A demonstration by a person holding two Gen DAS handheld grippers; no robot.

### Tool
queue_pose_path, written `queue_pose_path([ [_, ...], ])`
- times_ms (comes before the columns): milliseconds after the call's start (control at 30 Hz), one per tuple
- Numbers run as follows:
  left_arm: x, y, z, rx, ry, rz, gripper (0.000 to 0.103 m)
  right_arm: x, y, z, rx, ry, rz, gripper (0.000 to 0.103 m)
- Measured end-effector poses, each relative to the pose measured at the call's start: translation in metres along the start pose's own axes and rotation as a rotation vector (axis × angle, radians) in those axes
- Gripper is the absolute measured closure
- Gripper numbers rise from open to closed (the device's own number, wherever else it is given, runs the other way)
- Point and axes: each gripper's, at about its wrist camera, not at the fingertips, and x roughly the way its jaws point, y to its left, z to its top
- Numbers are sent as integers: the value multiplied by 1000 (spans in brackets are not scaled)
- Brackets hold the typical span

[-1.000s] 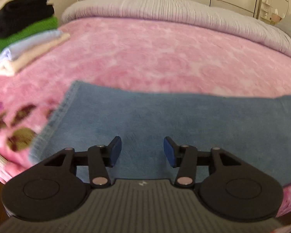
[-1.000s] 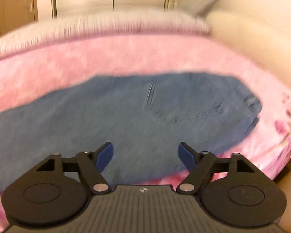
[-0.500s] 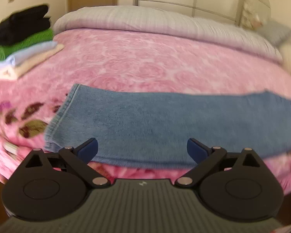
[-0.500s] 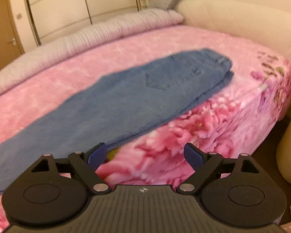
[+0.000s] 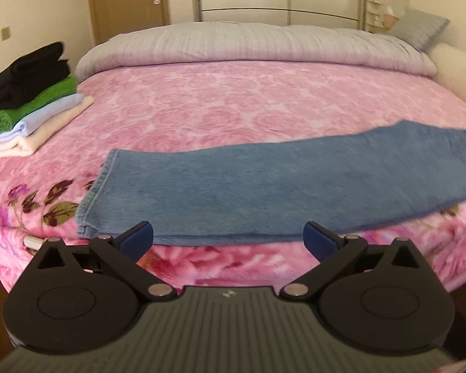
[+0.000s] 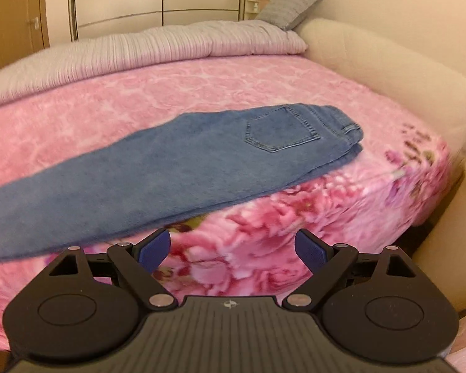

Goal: Fold clothes

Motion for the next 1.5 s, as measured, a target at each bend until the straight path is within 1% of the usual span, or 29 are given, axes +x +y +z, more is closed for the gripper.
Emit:
queue_pose_path([
  [167,-12,-20,-4,38,-9,-15,1,-4,-7,-4,45,4,32,14],
  [233,-17,-28,-5,53,-12,-22,1,-8,-9,-5,43,5,26,14],
  [333,-23,-38,-8,74,-17,-32,1,-17,-12,-8,37,-15,12,14],
  [433,-28,-48,-10,96,-18,-48,1,-27,-17,-13,51,-30,29,14],
  [567,-31,-56,-12,118,-16,-73,1,-35,-21,-17,71,-30,47,14],
  [733,-29,-63,-8,124,-9,-98,1,-38,-18,-18,68,-11,37,14],
  [900,-17,-72,4,123,-6,-76,1,-32,-18,-10,70,-23,33,14],
  [1000,-10,-77,11,122,-3,-63,1,-16,-21,-2,79,-10,58,13],
  [1133,5,-76,23,67,20,-28,1,12,-26,12,104,22,105,13],
  [1233,19,-65,28,1,55,14,1,38,-28,27,133,63,183,14],
  [1367,31,-44,28,-75,98,78,1,73,-21,44,140,124,297,13],
  [1433,32,-30,24,-129,114,83,1,86,-12,50,120,145,324,13],
  [1500,31,-12,18,-206,115,83,1,96,-3,55,96,162,351,13],
])
